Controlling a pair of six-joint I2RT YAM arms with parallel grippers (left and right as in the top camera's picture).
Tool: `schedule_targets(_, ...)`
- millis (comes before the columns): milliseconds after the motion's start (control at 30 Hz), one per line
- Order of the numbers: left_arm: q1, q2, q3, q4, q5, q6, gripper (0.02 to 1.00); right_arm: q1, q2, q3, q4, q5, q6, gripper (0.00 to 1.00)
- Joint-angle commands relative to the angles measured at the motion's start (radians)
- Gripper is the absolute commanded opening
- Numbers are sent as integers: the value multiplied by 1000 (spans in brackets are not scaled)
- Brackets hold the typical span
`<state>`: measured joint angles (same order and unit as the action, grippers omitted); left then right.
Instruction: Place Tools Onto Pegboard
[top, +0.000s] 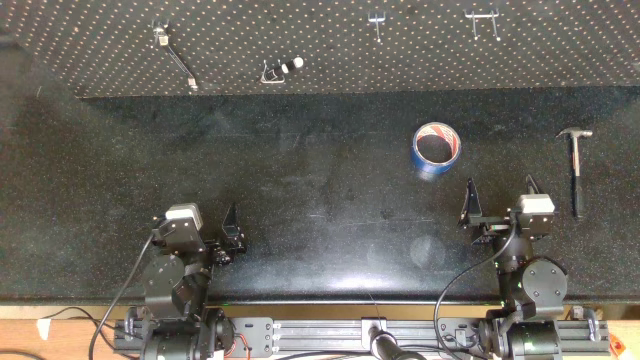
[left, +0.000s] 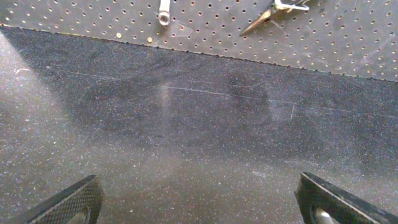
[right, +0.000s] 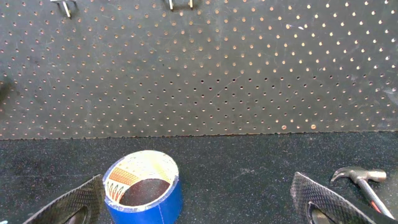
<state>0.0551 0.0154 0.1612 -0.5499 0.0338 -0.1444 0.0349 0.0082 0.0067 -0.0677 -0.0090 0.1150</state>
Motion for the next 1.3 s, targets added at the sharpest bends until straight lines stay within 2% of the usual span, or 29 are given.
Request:
schedule_targets(33, -3, -12, -14, 1, -15, -12, 996, 3, -5, -3, -6, 9, -8, 976)
schedule_targets(333, -3, -12, -17, 23, -57, 29, 996, 3, -5, -3, -6, 9, -8, 976)
schedule_targets(433, -3, -12, -60, 219, -56, 17, 996, 3, -5, -3, -6, 9, -8, 976)
schedule_targets(567, -3, 4, -90, 315, -71, 18, 996, 3, -5, -3, -6, 9, -8, 976)
schedule_targets(600, -3, 7, -152, 473, -31, 17, 996, 3, -5, -3, -6, 9, -8, 976)
schedule_targets(1300, -3, 9, -156, 472, -30, 40, 996, 3, -5, -3, -6, 9, -8, 976)
